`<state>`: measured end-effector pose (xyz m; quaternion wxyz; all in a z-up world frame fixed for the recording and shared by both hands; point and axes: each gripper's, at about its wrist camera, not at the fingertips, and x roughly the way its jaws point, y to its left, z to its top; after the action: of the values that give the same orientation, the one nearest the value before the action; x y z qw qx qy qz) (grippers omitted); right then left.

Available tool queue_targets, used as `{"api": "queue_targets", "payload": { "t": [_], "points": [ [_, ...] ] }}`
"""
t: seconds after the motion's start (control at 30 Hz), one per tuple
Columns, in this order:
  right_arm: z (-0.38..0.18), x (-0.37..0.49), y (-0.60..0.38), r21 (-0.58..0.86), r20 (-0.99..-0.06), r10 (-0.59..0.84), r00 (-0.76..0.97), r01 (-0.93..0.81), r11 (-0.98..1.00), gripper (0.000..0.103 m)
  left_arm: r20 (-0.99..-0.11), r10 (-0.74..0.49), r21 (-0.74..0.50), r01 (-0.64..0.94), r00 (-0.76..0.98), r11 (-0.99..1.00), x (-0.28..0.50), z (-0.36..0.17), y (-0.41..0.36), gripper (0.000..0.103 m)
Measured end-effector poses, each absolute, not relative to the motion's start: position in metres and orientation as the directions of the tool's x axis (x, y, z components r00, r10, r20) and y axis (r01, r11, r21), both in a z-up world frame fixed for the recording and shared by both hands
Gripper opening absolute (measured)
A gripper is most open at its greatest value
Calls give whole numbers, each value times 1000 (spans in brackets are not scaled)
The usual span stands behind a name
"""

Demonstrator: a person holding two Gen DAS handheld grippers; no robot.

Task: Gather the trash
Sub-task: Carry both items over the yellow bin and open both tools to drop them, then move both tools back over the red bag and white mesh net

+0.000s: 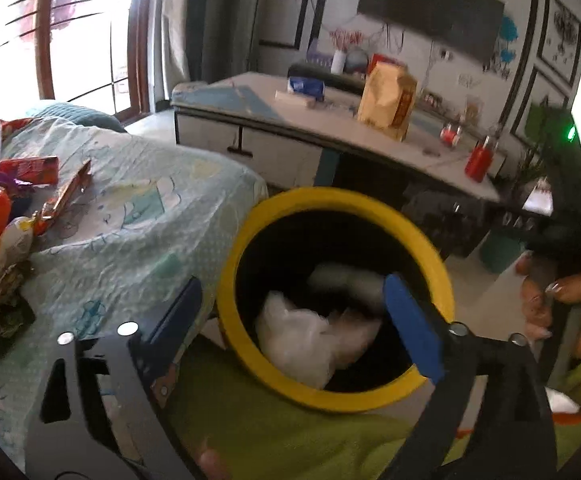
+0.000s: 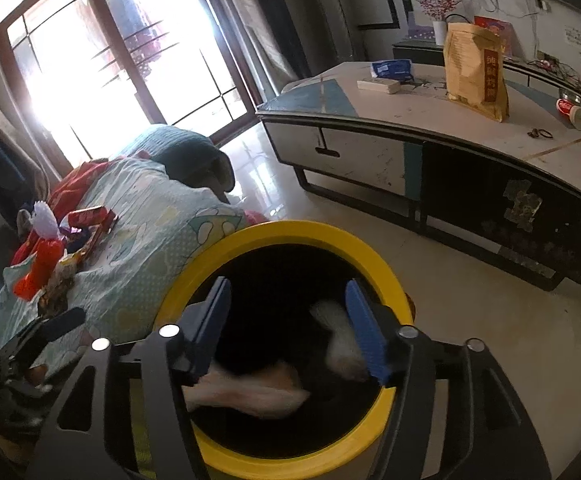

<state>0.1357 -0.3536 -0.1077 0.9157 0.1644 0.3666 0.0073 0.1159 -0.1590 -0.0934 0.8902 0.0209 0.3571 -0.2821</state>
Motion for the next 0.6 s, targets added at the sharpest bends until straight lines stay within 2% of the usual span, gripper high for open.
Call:
{"api": "queue_targets", "payload": {
  "t": [0.3,0.6],
  "points": [
    [-90,128,-330,232,-617,103,780,55,971,71,-540,-469,-255,395,698,882,110,-67,-114,92],
    [-64,124,-283,203,-564,185,805,-82,976,75,-481,-389,-233,314,786,921,94,-49,-80,92]
  ]
}}
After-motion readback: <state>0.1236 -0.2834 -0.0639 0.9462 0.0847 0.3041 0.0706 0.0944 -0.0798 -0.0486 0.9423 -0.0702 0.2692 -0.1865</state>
